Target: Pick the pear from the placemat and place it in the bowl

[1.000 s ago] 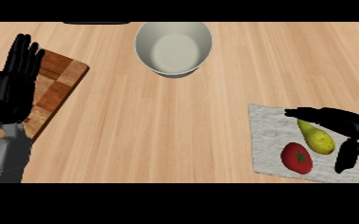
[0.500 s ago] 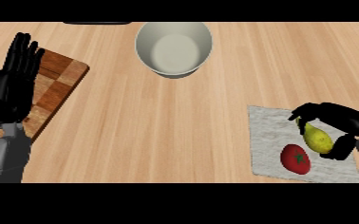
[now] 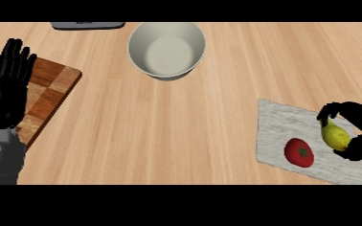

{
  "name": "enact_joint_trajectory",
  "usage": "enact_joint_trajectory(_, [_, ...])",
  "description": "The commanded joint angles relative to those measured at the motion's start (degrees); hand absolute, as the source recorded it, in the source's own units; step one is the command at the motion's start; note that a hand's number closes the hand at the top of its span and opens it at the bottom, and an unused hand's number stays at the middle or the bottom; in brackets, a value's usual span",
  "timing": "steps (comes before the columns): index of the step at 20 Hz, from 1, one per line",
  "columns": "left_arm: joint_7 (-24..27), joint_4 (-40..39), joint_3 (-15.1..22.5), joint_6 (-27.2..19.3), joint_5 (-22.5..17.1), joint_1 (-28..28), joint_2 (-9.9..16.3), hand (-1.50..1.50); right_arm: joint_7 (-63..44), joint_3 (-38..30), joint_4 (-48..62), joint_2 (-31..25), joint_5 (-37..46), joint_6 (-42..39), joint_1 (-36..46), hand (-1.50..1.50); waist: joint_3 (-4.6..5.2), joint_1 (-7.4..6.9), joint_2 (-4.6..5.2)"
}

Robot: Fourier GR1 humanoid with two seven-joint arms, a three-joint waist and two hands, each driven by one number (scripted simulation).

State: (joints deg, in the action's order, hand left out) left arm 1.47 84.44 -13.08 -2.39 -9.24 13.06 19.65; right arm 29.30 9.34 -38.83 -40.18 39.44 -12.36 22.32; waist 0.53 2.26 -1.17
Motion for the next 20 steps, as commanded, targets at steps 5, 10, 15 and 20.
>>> enact_joint_trajectory(5, [-0.58,0.83,-1.08,0.29,-0.73,-2.15,0.41,0.00,-31.28,-7.92,-4.89,2.03,-0.65,12.93,-3.76,1.50,-0.04,1.78,-0.48])
enact_joint_trajectory(10, [0.18,0.60,-1.86,-0.22,-0.56,-3.12,0.33,0.00,-42.62,-7.91,-19.79,0.37,1.45,15.30,-5.15,1.50,0.10,2.71,-0.81])
enact_joint_trajectory(15, [-1.41,1.12,-2.40,0.10,-0.84,-2.11,1.69,0.00,-48.72,-7.05,-39.30,2.26,-1.53,10.86,-5.85,1.50,0.02,3.22,-1.10])
enact_joint_trajectory(20, [-0.39,1.52,-1.12,0.16,-0.41,-3.02,0.10,0.00,-59.07,-6.55,-59.39,1.59,-2.37,6.23,-3.96,1.50,-0.12,1.95,-0.58])
